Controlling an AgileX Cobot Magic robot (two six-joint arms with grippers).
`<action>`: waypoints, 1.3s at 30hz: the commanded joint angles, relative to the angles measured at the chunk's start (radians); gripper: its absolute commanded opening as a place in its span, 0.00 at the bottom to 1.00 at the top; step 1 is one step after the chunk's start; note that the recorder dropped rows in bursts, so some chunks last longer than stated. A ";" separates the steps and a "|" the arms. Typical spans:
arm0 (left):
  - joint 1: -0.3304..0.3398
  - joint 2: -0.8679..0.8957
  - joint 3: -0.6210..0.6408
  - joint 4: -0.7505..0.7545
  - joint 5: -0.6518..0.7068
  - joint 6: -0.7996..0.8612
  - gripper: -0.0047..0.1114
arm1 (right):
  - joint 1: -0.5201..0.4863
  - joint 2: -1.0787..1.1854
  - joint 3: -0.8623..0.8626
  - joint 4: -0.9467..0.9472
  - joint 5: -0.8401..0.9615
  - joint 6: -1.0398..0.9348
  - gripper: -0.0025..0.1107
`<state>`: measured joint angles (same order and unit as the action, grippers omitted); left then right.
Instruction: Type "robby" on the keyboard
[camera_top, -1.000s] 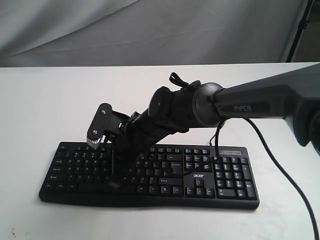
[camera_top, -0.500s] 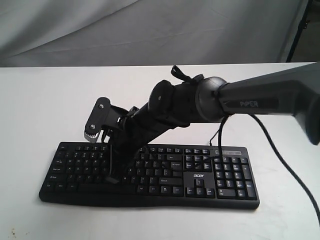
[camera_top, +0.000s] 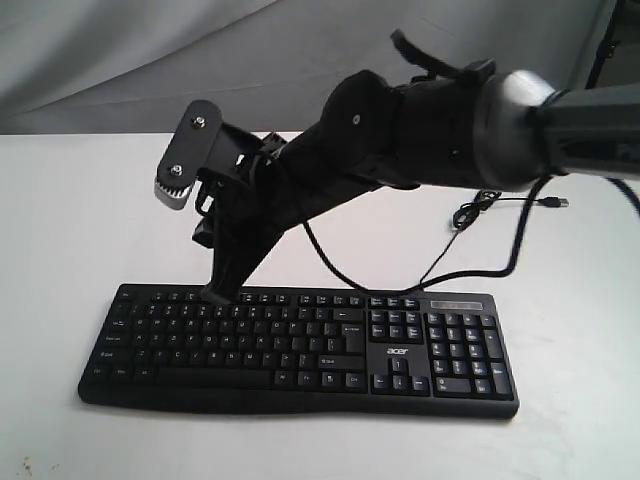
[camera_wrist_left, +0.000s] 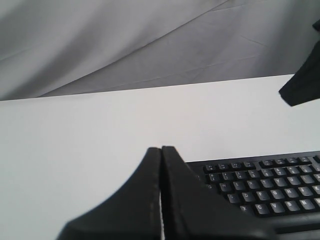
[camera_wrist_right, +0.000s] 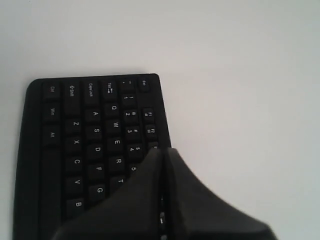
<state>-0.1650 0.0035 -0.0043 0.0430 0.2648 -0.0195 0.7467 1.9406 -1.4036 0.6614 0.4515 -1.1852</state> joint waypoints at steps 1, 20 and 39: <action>-0.006 -0.003 0.004 0.005 -0.005 -0.003 0.04 | 0.000 -0.150 0.098 -0.119 -0.082 0.106 0.02; -0.006 -0.003 0.004 0.005 -0.005 -0.003 0.04 | 0.188 -1.082 0.790 -0.022 -0.786 0.200 0.02; -0.006 -0.003 0.004 0.005 -0.005 -0.003 0.04 | 0.253 -1.375 0.963 0.244 -0.910 0.202 0.02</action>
<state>-0.1650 0.0035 -0.0043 0.0430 0.2648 -0.0195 0.9970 0.5704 -0.4457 0.8930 -0.4515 -0.9879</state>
